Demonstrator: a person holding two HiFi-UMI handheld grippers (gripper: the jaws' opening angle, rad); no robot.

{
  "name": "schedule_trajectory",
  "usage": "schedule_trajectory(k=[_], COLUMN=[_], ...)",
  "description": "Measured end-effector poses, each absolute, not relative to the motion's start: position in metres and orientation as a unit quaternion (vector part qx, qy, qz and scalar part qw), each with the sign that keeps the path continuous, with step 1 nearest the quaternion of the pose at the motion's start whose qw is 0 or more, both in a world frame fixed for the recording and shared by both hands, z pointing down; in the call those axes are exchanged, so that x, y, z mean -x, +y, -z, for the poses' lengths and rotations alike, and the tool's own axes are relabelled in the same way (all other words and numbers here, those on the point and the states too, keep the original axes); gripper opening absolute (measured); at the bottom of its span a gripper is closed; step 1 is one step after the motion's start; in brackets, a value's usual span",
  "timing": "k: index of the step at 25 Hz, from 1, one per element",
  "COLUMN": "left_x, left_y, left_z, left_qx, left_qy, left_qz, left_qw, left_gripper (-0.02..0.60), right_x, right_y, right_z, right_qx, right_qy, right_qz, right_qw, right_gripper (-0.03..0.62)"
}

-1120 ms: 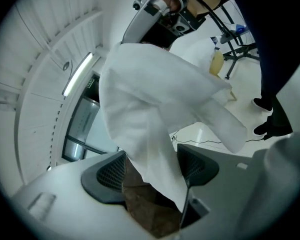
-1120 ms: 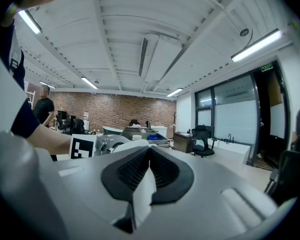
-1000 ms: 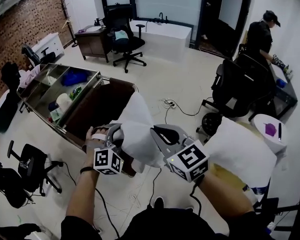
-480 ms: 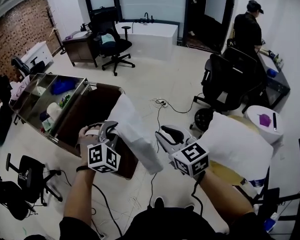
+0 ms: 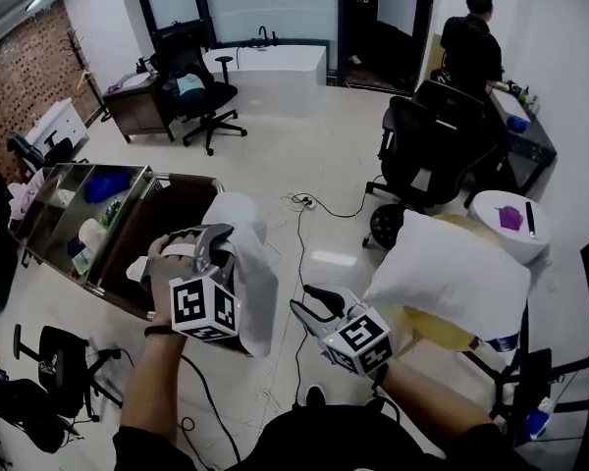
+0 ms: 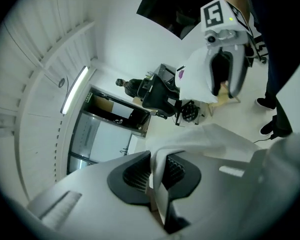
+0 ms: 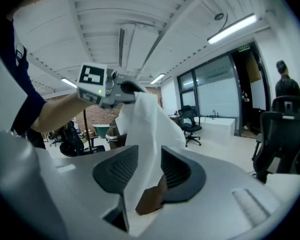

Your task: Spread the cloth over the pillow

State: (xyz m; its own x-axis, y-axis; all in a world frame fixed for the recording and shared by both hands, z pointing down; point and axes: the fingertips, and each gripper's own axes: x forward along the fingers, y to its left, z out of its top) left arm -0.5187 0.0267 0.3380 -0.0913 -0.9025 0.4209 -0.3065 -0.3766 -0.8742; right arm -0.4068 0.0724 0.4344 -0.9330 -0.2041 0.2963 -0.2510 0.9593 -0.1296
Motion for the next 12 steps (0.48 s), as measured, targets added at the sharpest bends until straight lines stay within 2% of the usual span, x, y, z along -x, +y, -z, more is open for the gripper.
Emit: schedule_trajectory(k=[5, 12], left_x=[0.489, 0.437], left_y=[0.011, -0.004], left_z=[-0.304, -0.278], left_qx=[0.614, 0.633], left_qy=[0.487, 0.467], left_qz=[0.54, 0.514], left_qw=[0.306, 0.343], left_gripper=[0.002, 0.003], right_x=[0.396, 0.371], right_y=[0.099, 0.083], right_z=[-0.468, -0.509], right_qx=[-0.11, -0.168], right_qy=[-0.973, -0.96], right_qz=[-0.105, -0.093], right_qw=[0.171, 0.206], right_gripper=[0.193, 0.216])
